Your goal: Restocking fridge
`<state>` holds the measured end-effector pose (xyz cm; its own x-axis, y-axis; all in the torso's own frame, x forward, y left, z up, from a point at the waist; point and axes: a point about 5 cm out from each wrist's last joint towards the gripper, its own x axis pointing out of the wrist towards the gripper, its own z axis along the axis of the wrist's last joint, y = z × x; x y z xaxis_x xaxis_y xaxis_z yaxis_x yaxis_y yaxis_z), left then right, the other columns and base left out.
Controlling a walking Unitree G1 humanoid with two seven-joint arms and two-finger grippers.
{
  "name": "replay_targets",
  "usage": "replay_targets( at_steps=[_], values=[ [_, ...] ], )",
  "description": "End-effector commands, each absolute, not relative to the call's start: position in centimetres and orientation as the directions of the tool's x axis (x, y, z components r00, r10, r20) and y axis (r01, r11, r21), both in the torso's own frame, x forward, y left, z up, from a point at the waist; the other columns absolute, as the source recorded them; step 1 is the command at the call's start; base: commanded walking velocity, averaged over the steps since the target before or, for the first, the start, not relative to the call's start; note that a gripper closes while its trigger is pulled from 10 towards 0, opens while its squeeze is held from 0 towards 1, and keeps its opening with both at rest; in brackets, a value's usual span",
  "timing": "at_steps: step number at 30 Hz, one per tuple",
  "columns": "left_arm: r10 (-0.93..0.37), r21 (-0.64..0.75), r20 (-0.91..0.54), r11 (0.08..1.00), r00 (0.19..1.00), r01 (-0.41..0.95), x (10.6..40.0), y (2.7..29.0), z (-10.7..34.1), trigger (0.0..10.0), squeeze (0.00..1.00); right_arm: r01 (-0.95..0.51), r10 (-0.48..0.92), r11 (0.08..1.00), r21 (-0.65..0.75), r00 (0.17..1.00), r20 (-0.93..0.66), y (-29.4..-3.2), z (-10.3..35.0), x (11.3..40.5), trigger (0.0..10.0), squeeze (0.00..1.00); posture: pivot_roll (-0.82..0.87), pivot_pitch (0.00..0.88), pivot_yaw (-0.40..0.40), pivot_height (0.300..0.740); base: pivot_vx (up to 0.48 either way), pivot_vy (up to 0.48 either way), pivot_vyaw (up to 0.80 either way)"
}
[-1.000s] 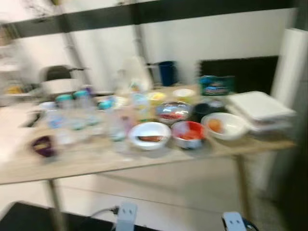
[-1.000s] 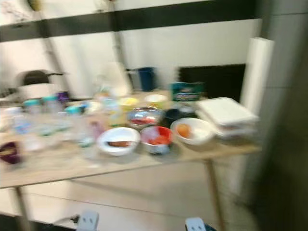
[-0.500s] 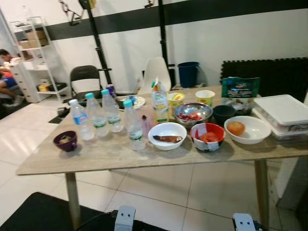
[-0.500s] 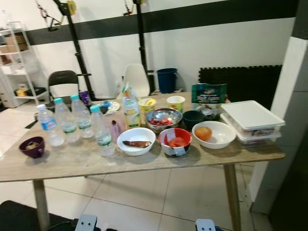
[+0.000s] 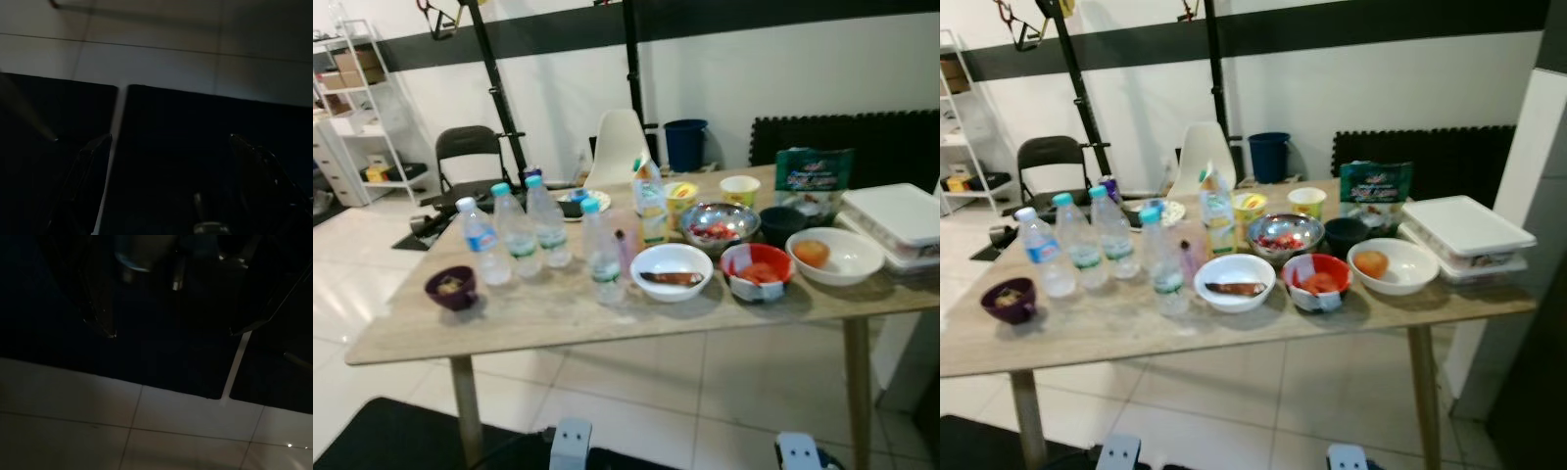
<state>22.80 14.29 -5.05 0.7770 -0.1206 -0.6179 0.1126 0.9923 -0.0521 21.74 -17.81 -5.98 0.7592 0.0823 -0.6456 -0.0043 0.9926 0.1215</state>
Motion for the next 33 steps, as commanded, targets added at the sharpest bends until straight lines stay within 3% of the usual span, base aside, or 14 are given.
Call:
replay_targets(
  at_steps=[1, 12, 16, 23, 33],
  values=[
    [-0.105, -0.047, -0.636, 0.994, 0.765, 0.097, 22.4, 14.8, -5.4, 10.0, 0.00, 0.017, 0.072, 0.992, 0.129, 0.752, -0.655, -17.9, -6.2, 21.5, 10.0, 0.00, -0.01, 0.011, 0.087, 0.740, 0.000, 0.480, 0.00],
    [-0.071, -0.042, -0.644, 0.997, 0.762, 0.058, 22.4, 15.9, -5.4, 10.0, 0.00, -0.012, 0.094, 0.992, 0.128, 0.744, -0.661, -17.3, -6.4, 21.0, 10.0, 0.00, -0.05, 0.048, 0.068, 0.740, 0.000, 0.456, 0.00],
    [-0.101, -0.052, -0.633, 0.995, 0.767, 0.089, 22.9, 15.0, -5.1, 10.0, 0.00, -0.037, 0.102, 0.993, 0.114, 0.752, -0.651, -17.8, -6.1, 21.3, 10.0, 0.00, -0.05, 0.051, 0.093, 0.740, 0.000, 0.000, 0.00],
    [-0.139, -0.048, -0.634, 0.989, 0.761, 0.140, 23.5, 14.0, -4.8, 10.0, 0.00, 0.052, 0.031, 0.993, 0.109, 0.760, -0.649, -19.5, -5.9, 21.5, 10.0, 0.00, -0.05, 0.044, 0.092, 0.740, 0.000, 0.000, 0.00],
    [-0.119, -0.054, -0.632, 0.993, 0.765, 0.109, 23.7, 14.2, -4.7, 10.0, 0.00, 0.013, 0.068, 0.993, 0.121, 0.762, -0.644, -18.5, -5.8, 21.9, 10.0, 0.00, -0.04, 0.037, 0.075, 0.740, 0.000, 0.000, 0.00]
  ],
)
